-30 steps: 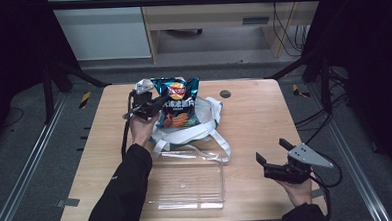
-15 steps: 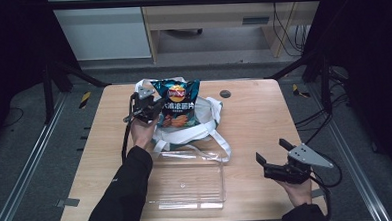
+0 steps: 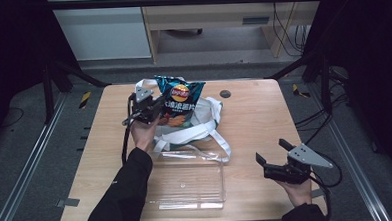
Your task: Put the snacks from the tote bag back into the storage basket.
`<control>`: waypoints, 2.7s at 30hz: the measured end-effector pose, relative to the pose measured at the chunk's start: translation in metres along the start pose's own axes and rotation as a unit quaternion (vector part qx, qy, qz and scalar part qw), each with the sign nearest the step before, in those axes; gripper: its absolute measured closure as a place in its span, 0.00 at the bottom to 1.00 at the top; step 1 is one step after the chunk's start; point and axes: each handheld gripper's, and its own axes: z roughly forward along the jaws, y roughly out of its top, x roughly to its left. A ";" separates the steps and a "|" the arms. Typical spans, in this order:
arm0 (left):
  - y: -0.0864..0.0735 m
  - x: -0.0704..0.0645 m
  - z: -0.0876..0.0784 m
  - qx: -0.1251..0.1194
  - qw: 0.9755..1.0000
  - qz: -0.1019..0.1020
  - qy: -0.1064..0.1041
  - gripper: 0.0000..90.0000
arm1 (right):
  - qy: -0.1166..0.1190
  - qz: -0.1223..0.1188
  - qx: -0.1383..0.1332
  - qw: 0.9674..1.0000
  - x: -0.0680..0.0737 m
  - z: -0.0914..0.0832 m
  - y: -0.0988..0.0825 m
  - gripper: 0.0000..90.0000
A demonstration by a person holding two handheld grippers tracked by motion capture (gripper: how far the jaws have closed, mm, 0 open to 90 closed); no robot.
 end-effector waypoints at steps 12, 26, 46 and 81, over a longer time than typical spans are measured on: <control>0.010 -0.003 -0.029 -0.053 0.999 0.007 -0.002 1.00 | 0.000 0.001 0.000 1.000 0.000 0.000 0.000 0.07; 0.024 -0.010 -0.058 -0.094 0.995 0.024 -0.013 1.00 | -0.001 0.000 -0.001 1.000 0.000 -0.001 0.000 0.07; 0.036 -0.036 -0.112 -0.136 0.989 0.043 -0.043 1.00 | -0.003 0.002 -0.004 1.000 -0.002 -0.001 0.000 0.07; -0.015 -0.082 -0.195 -0.133 0.986 0.048 -0.084 1.00 | -0.010 -0.004 -0.004 1.000 -0.001 -0.005 0.000 0.07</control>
